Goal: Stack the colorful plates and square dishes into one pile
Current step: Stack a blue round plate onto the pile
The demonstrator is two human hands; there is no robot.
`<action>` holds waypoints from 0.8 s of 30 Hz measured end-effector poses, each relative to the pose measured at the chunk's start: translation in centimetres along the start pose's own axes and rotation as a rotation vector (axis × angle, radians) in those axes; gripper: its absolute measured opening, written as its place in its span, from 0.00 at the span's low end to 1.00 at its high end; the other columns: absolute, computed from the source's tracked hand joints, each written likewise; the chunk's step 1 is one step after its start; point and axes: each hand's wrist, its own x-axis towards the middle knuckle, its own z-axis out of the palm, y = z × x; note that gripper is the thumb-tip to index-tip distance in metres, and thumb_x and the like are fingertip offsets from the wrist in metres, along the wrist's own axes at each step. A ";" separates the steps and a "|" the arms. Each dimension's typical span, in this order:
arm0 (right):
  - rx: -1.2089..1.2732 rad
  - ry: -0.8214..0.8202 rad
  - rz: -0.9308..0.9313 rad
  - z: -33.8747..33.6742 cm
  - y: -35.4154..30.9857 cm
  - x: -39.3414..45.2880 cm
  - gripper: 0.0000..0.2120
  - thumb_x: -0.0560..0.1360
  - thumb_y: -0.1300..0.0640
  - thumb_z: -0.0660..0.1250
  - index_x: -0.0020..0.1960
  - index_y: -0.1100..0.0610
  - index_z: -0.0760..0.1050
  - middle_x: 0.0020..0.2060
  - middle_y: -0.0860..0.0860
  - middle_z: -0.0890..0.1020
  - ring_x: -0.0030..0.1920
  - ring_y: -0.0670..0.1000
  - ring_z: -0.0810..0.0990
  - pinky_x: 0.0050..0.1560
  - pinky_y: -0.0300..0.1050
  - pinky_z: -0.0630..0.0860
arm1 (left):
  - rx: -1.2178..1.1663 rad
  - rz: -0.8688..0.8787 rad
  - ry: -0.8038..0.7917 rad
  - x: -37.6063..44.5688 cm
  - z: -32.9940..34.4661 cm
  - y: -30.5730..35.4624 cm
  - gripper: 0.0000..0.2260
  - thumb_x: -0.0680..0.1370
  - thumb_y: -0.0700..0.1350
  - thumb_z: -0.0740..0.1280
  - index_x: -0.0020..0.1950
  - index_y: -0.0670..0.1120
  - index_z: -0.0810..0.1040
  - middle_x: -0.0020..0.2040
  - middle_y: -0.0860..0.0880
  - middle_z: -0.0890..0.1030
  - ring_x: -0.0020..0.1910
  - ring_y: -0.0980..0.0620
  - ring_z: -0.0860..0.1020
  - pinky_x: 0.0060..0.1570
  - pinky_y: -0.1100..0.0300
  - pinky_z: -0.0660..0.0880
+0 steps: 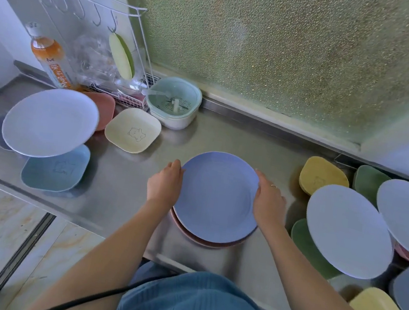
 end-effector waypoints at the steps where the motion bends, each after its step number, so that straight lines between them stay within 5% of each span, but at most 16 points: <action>1: -0.005 0.004 -0.012 0.0 -0.2 0.1 0.22 0.79 0.58 0.50 0.72 0.46 0.62 0.59 0.54 0.78 0.59 0.58 0.75 0.59 0.56 0.67 | 0.012 -0.003 0.009 0.1 -0.1 -0.1 0.10 0.82 0.47 0.51 0.44 0.44 0.65 0.45 0.43 0.77 0.36 0.40 0.73 0.34 0.55 0.66; 9: -0.103 -0.044 0.027 0.9 -0.5 -0.6 0.22 0.79 0.58 0.51 0.72 0.48 0.59 0.59 0.60 0.74 0.59 0.61 0.72 0.56 0.55 0.70 | 0.020 -0.013 -0.047 0.5 -0.2 -0.7 0.12 0.81 0.47 0.53 0.53 0.41 0.70 0.52 0.42 0.77 0.45 0.38 0.77 0.37 0.54 0.68; 15: -0.112 -0.073 0.067 0.9 -0.8 -1.3 0.24 0.78 0.61 0.53 0.72 0.49 0.56 0.59 0.59 0.71 0.58 0.60 0.71 0.53 0.54 0.71 | 0.018 0.023 -0.164 -0.3 0.8 -0.7 0.12 0.81 0.46 0.52 0.60 0.41 0.64 0.55 0.42 0.70 0.47 0.37 0.76 0.35 0.52 0.67; 24: 0.010 -0.067 0.097 1.4 -0.7 -1.3 0.25 0.78 0.62 0.52 0.73 0.48 0.57 0.65 0.55 0.70 0.65 0.57 0.66 0.60 0.54 0.67 | -0.004 -0.016 -0.264 0.1 1.2 -0.7 0.15 0.81 0.43 0.50 0.67 0.43 0.58 0.57 0.40 0.66 0.57 0.38 0.69 0.47 0.48 0.68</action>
